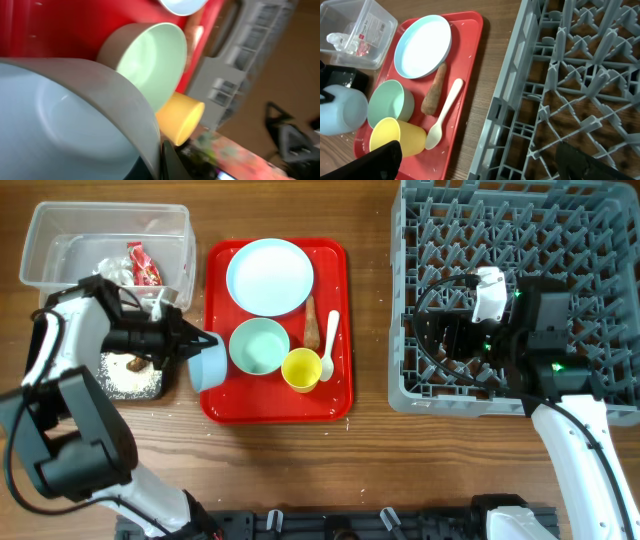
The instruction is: Sort waste into correct bins and load items into the dishwasher rack
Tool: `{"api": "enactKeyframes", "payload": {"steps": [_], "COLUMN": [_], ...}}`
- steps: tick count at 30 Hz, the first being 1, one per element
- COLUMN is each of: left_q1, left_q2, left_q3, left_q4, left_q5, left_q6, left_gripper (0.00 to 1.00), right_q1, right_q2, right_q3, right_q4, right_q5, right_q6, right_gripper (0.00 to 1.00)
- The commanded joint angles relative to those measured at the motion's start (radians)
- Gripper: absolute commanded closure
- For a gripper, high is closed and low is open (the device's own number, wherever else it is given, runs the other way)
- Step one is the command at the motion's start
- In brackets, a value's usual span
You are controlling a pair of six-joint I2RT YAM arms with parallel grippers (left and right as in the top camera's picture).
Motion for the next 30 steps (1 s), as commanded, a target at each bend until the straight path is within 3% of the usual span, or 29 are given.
{"api": "enactKeyframes", "payload": {"steps": [1, 5, 11, 13, 17, 25, 30], "left_q1": [-0.064, -0.26, -0.681, -0.744, -0.768, -0.768, -0.768], "left_q2": [-0.182, -0.416, -0.408, -0.403, -0.403, -0.403, -0.405], "left_q3": [0.002, 0.002, -0.142, -0.258, -0.394, -0.393, -0.275], "left_q4": [0.049, 0.058, 0.096, 0.201, 0.35, 0.436, 0.39], "left_q5": [-0.266, -0.523, -1.03, -1.069, -1.069, -1.019, -1.011], "left_q6": [-0.183, -0.283, -0.643, -0.713, -0.716, -0.706, -0.679], "left_gripper": [0.96, 0.96, 0.96, 0.96, 0.96, 0.85, 0.8], "right_q1": [0.005, 0.005, 0.005, 0.005, 0.005, 0.005, 0.005], "right_q2": [0.008, 0.008, 0.008, 0.008, 0.008, 0.008, 0.008], "right_q3": [0.014, 0.014, 0.014, 0.014, 0.014, 0.014, 0.014], "right_q4": [0.01, 0.013, 0.008, 0.007, 0.008, 0.01, 0.013], "right_q5": [-0.012, -0.013, -0.012, -0.013, -0.013, -0.012, -0.012], "right_q6": [0.014, 0.014, 0.014, 0.014, 0.014, 0.014, 0.014], "right_gripper": [0.0, 0.0, 0.0, 0.0, 0.0, 0.0, 0.0]}}
